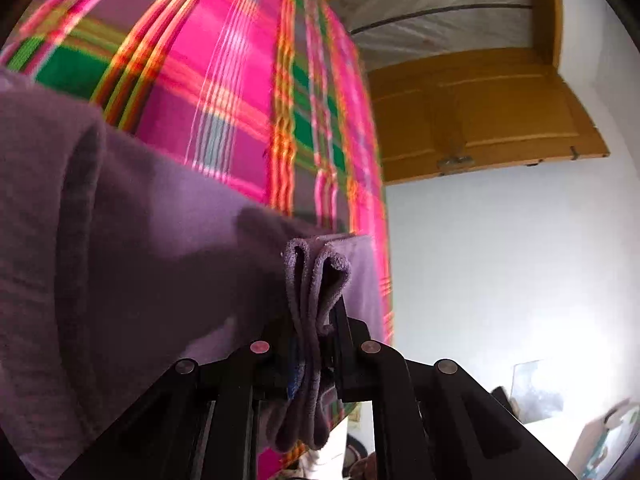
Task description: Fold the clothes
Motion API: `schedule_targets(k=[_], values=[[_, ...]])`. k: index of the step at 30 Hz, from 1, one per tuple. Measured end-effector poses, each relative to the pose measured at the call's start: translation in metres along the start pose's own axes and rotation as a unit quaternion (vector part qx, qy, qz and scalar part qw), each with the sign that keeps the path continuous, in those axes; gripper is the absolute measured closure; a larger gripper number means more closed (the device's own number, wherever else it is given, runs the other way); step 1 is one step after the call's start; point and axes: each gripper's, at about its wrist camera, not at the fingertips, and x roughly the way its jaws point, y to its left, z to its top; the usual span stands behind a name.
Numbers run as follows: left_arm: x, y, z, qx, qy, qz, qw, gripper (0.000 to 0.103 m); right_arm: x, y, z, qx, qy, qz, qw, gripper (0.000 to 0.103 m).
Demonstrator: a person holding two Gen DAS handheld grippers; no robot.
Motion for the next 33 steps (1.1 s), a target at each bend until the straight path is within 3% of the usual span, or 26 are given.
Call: schedule_targets(k=[1,4,9,13,18,22,26,33], values=[[-0.001,0.001,0.0,-0.005,-0.002,-0.006,1.0,0.091,-0.002,-0.012,-0.002,0.002,-0.005,-0.032,0.999,0.075],[-0.002,0.002,0.0,-0.015,-0.003,-0.011,0.9998,0.091,-0.004,-0.021,-0.017,-0.003,0.006,-0.084,0.996,0.069],[-0.003,0.003,-0.007,-0.032,0.003,-0.03,0.999,0.091,0.016,-0.018,-0.029,-0.026,0.033,-0.091,0.995,0.061],[-0.007,-0.006,-0.009,-0.029,-0.004,-0.037,0.9989,0.091,0.023,-0.008,-0.03,-0.039,0.024,-0.086,0.995,0.054],[-0.01,-0.015,-0.009,-0.019,-0.009,-0.044,0.9988,0.091,0.043,-0.005,-0.022,-0.056,0.028,-0.127,0.99,0.054],[-0.015,-0.018,-0.01,-0.016,-0.018,-0.047,0.9986,0.091,0.046,-0.009,-0.021,-0.044,0.022,-0.136,0.989,0.054],[-0.028,-0.01,-0.013,-0.02,-0.027,-0.041,0.9986,0.091,0.038,-0.026,-0.02,-0.012,0.021,-0.146,0.989,0.054],[-0.016,0.005,-0.017,-0.035,-0.021,-0.011,0.9991,0.091,0.019,-0.029,-0.026,-0.053,0.022,-0.162,0.985,0.053]])
